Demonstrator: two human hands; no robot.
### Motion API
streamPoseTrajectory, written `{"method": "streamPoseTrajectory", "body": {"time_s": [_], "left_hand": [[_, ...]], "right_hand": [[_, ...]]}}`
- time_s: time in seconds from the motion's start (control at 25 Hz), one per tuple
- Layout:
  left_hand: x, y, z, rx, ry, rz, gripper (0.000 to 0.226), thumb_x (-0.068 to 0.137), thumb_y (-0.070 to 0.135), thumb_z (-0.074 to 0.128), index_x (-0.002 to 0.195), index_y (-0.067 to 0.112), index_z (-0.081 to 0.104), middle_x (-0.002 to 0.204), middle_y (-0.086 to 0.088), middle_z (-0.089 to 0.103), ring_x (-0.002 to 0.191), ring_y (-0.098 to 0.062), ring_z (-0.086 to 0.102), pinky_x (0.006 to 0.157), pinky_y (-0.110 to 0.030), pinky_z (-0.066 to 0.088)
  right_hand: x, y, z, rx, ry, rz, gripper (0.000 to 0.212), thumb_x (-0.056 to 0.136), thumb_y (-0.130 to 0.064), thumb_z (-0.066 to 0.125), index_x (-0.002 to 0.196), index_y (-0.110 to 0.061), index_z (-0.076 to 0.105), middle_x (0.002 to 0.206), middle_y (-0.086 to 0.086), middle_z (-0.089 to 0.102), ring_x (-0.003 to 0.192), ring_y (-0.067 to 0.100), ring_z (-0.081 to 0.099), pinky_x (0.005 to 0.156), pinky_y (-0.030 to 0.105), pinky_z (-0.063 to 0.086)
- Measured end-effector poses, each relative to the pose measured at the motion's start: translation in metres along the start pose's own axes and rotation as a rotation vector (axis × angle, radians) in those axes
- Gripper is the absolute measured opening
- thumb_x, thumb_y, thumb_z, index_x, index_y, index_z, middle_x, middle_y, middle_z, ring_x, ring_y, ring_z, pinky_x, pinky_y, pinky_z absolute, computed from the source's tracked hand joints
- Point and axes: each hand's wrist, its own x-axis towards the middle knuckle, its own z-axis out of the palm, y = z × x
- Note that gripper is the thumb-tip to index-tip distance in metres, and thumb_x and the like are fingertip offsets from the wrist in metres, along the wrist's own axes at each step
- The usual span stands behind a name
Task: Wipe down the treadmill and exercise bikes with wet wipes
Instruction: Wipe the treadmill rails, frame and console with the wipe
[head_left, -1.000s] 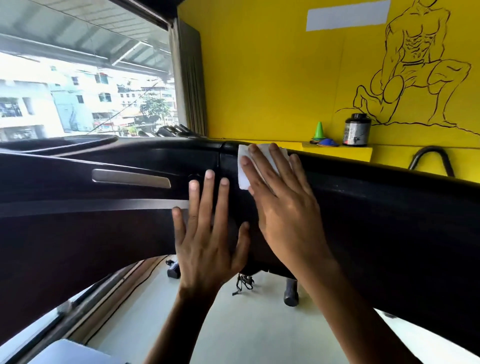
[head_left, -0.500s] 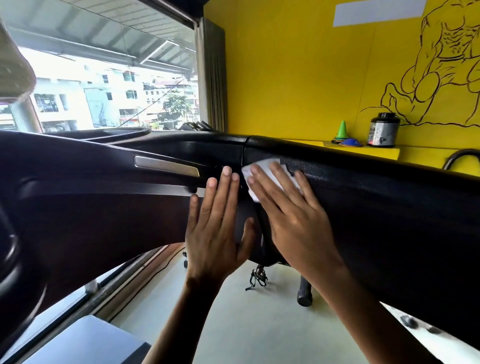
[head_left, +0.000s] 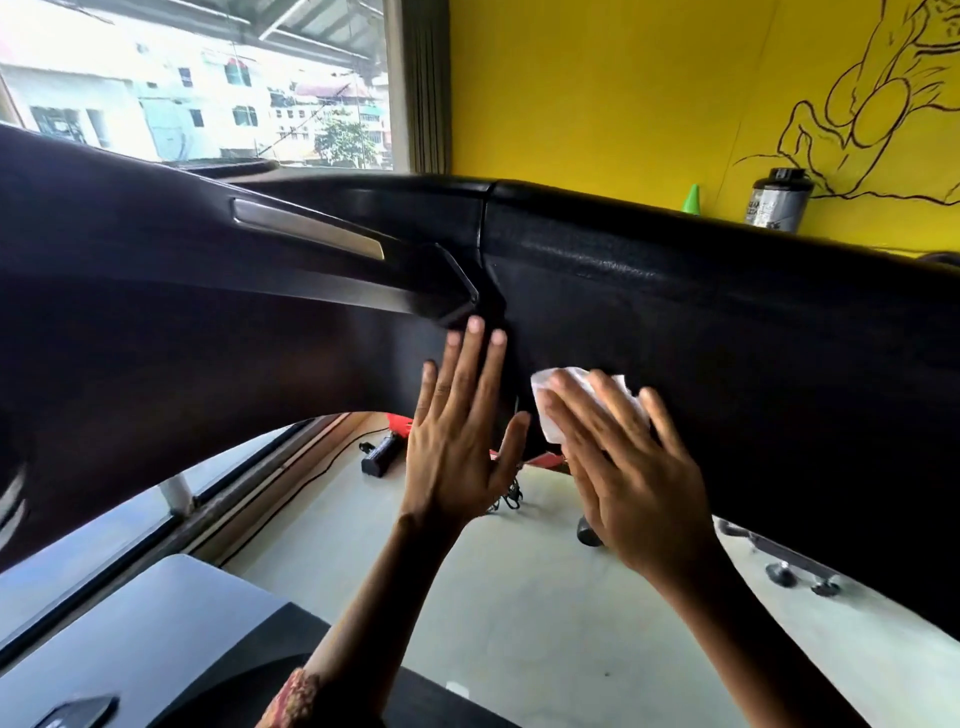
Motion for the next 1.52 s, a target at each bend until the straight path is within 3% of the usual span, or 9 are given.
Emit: {"method": "streamPoseTrajectory", "body": {"time_s": [0.16,0.36,0.6,0.76,0.84,1.0,1.2,1.4,1.52], "left_hand": [[-0.007,0.001,0.011,-0.082,-0.028,-0.031,0.066,0.096,0.036,0.039,0.151,0.011,0.012,0.157,0.002,0.003,0.148,-0.013,-0.003,0.12,-0.029,-0.002],[-0.008,-0.001,0.014,-0.132,-0.039,-0.026,0.066,0.097,0.038,0.036,0.15,0.009,0.011,0.156,0.0,0.003,0.148,-0.013,-0.006,0.12,-0.03,-0.001],[-0.018,-0.004,0.016,-0.119,-0.053,0.0,0.066,0.097,0.04,0.037,0.15,0.014,0.01,0.156,0.003,0.003,0.148,-0.012,-0.005,0.12,-0.03,0.001],[-0.02,-0.003,0.018,-0.125,-0.054,-0.001,0.065,0.098,0.044,0.033,0.15,0.013,0.01,0.156,0.002,0.003,0.147,-0.012,-0.006,0.12,-0.03,0.0],[-0.02,-0.005,0.018,-0.122,-0.059,0.008,0.065,0.099,0.045,0.032,0.151,0.015,0.008,0.156,0.004,0.003,0.147,-0.012,-0.006,0.119,-0.03,0.0],[-0.02,-0.007,0.017,-0.122,-0.057,0.01,0.065,0.097,0.043,0.036,0.151,0.019,0.008,0.157,0.005,0.002,0.148,-0.012,-0.005,0.12,-0.029,0.0],[-0.019,-0.01,0.02,-0.138,-0.056,0.024,0.065,0.098,0.045,0.034,0.151,0.017,0.009,0.156,0.001,0.005,0.148,-0.013,-0.004,0.12,-0.03,0.001],[-0.016,-0.011,0.016,-0.108,-0.033,0.042,0.065,0.097,0.043,0.037,0.15,0.014,0.014,0.158,0.003,0.002,0.148,-0.012,-0.001,0.12,-0.029,0.001],[-0.011,-0.008,0.015,-0.117,-0.032,0.076,0.067,0.095,0.041,0.04,0.15,0.017,0.01,0.16,0.011,-0.01,0.148,-0.011,-0.001,0.12,-0.028,0.0]], "right_hand": [[0.01,0.003,-0.002,-0.036,0.127,0.23,0.046,0.098,-0.02,0.045,0.144,-0.016,0.04,0.152,-0.001,0.029,0.142,0.022,0.025,0.116,0.04,0.01],[-0.015,-0.014,0.013,0.052,0.003,0.07,0.046,0.101,-0.025,0.04,0.146,-0.019,0.036,0.154,-0.006,0.03,0.144,0.014,0.024,0.114,0.037,0.018],[-0.077,0.022,-0.002,-0.115,0.042,0.266,0.049,0.097,-0.026,0.041,0.144,-0.011,0.039,0.152,0.005,0.033,0.138,0.027,0.024,0.114,0.043,0.013],[-0.028,-0.015,0.005,0.048,0.014,0.126,0.044,0.102,-0.029,0.035,0.143,-0.018,0.043,0.152,-0.003,0.032,0.143,0.017,0.026,0.115,0.038,0.013],[0.0,-0.008,0.003,-0.017,0.074,0.098,0.043,0.103,-0.031,0.037,0.144,-0.019,0.041,0.152,-0.005,0.031,0.142,0.015,0.027,0.117,0.04,0.011],[-0.019,0.011,0.002,-0.099,0.156,0.364,0.044,0.105,-0.03,0.031,0.146,-0.015,0.034,0.151,-0.001,0.028,0.142,0.022,0.02,0.116,0.042,0.005],[0.016,-0.026,0.01,-0.05,0.082,0.113,0.043,0.103,-0.028,0.039,0.146,-0.019,0.039,0.153,-0.004,0.032,0.143,0.016,0.025,0.117,0.039,0.01],[0.025,0.004,-0.004,-0.123,0.19,0.305,0.044,0.104,-0.027,0.039,0.146,-0.017,0.035,0.153,-0.003,0.024,0.142,0.022,0.024,0.117,0.041,0.006],[0.022,-0.014,0.004,-0.114,0.122,0.199,0.048,0.101,-0.022,0.046,0.147,-0.013,0.033,0.154,0.002,0.026,0.141,0.025,0.024,0.117,0.04,0.007]]}}
